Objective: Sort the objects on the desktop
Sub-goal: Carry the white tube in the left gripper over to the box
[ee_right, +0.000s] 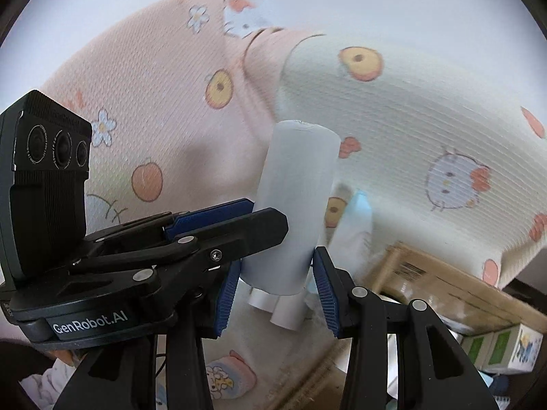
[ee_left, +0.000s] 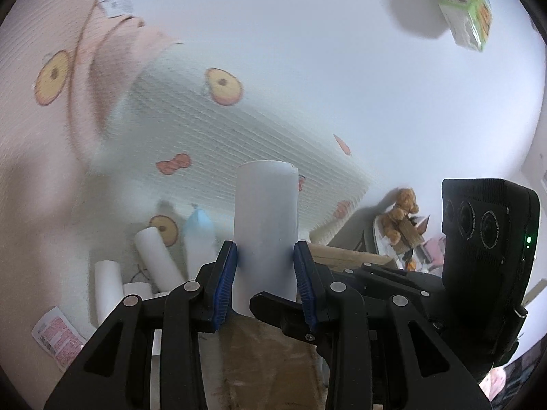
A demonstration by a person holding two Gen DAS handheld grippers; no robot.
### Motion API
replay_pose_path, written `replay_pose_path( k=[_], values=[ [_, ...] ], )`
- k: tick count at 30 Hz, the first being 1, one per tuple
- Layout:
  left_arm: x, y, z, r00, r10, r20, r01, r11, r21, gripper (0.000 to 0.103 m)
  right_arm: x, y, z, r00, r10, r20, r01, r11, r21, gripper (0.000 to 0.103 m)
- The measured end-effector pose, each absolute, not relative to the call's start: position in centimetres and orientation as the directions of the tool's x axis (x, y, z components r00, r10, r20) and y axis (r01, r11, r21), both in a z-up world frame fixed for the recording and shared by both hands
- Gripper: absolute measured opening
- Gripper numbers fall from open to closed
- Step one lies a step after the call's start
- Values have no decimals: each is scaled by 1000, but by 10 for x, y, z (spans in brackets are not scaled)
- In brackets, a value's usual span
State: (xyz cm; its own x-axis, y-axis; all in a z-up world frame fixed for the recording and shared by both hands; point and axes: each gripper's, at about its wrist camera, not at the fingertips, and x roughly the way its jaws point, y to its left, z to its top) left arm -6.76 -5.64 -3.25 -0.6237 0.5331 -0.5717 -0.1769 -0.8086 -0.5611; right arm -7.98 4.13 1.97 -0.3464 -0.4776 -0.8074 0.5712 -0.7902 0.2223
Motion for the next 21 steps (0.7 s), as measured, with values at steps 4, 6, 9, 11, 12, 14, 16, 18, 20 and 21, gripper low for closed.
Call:
replay_pose_path(
  k=[4,6,9,11,12,14,16,18,20,21],
  values=[
    [-66,-23,-24,-624,497,-603,-205,-849,-487,41,-73,64,22,-367,-482,-796,552,-801,231,41],
    [-65,-6,-20,-623,488,-611,-219,-859,-462,41,-70,75,20,-371,-486,-791,544,-804,239,41],
    [-64,13,-13,-616,483,-622,-248,-868,-429,41,-68,94,19,-369,-506,-779,521,-807,278,41],
    [-63,28,-9,-606,481,-633,-275,-874,-401,41,-67,108,19,-368,-527,-766,506,-805,310,41],
    [-63,34,-7,-599,484,-638,-291,-874,-390,41,-66,114,19,-366,-537,-761,502,-802,324,41],
    [-61,46,-5,-592,489,-641,-312,-872,-377,41,-65,126,18,-372,-540,-755,488,-806,335,41],
    [-63,57,-6,-580,494,-647,-326,-869,-371,41,-63,138,19,-385,-539,-749,477,-811,339,41],
    [-64,67,-9,-553,496,-670,-333,-868,-367,41,-62,149,18,-391,-534,-750,465,-817,340,41],
    [-64,75,-12,-536,495,-684,-339,-868,-363,41,-61,158,16,-391,-526,-755,452,-825,340,41],
    [-63,78,-14,-527,495,-691,-339,-868,-362,41,-61,162,13,-390,-522,-758,448,-827,339,41]
  ],
)
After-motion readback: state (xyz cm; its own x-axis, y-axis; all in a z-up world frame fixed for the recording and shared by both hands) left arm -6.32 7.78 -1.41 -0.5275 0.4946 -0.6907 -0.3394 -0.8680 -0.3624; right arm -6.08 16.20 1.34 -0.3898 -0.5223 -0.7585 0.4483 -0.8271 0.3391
